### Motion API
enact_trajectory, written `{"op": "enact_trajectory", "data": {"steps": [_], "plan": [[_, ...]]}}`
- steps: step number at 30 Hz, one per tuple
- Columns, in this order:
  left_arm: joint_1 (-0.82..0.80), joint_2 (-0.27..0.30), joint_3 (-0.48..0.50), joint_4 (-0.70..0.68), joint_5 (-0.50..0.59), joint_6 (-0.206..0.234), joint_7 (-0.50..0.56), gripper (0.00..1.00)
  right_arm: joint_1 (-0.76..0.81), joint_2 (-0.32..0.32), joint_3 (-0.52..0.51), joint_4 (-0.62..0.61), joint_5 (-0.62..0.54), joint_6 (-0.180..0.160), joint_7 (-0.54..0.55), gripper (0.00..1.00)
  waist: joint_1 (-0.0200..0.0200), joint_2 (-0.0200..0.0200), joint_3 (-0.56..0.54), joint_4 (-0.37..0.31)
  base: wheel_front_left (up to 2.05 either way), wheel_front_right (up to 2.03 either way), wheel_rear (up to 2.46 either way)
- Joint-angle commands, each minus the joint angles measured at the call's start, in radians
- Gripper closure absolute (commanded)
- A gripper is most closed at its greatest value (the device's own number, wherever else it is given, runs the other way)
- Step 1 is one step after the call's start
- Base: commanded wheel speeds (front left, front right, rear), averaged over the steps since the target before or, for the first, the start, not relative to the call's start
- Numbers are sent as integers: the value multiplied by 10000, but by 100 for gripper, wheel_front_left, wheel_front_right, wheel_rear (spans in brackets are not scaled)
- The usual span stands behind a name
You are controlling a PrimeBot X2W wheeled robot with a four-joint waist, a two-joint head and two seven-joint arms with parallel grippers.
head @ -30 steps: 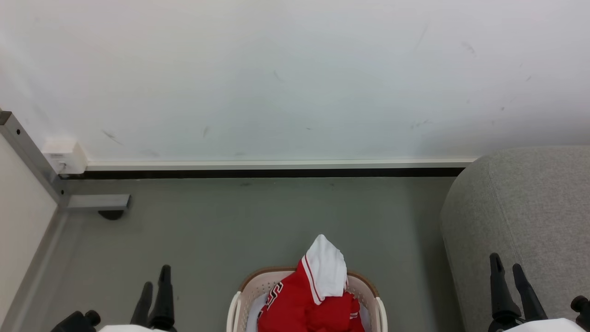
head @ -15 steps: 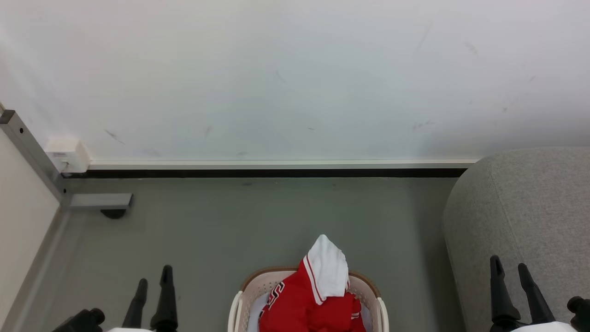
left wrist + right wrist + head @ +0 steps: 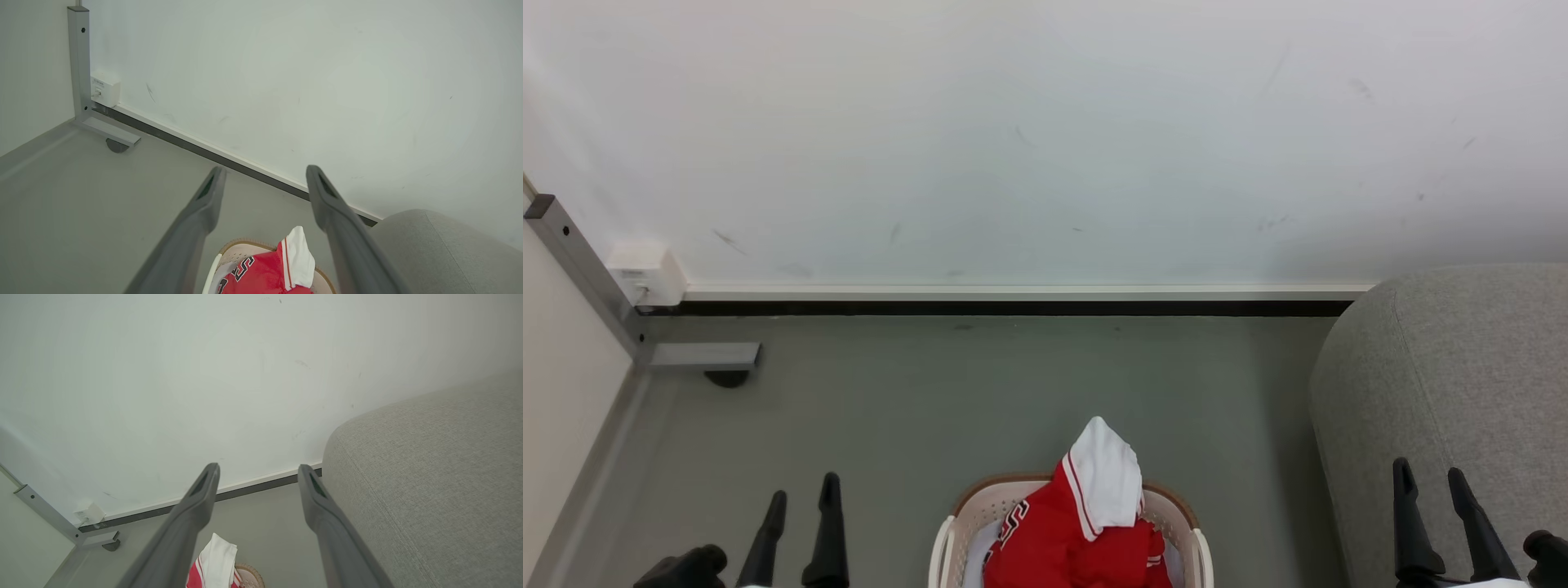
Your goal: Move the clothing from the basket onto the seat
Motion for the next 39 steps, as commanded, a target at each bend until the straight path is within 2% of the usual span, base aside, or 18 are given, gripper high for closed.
{"op": "enact_trajectory", "data": {"steps": [1, 9, 39], "plan": [[65, 87, -23, -104, 357, -3, -142, 0, 19, -108, -47, -43, -259, -13, -102, 0, 0, -1, -2, 6, 0, 0, 0], [104, 95, -55, -143, 1081, 12, -307, 0, 144, -115, -111, 96, -442, -14, -285, 0, 0, -1, -27, 76, 0, 0, 0], [400, 115, -183, -51, 3489, -30, -907, 0, 387, -133, -135, 267, -2354, -19, -885, 0, 0, -1, -125, 193, 0, 0, 0]]}}
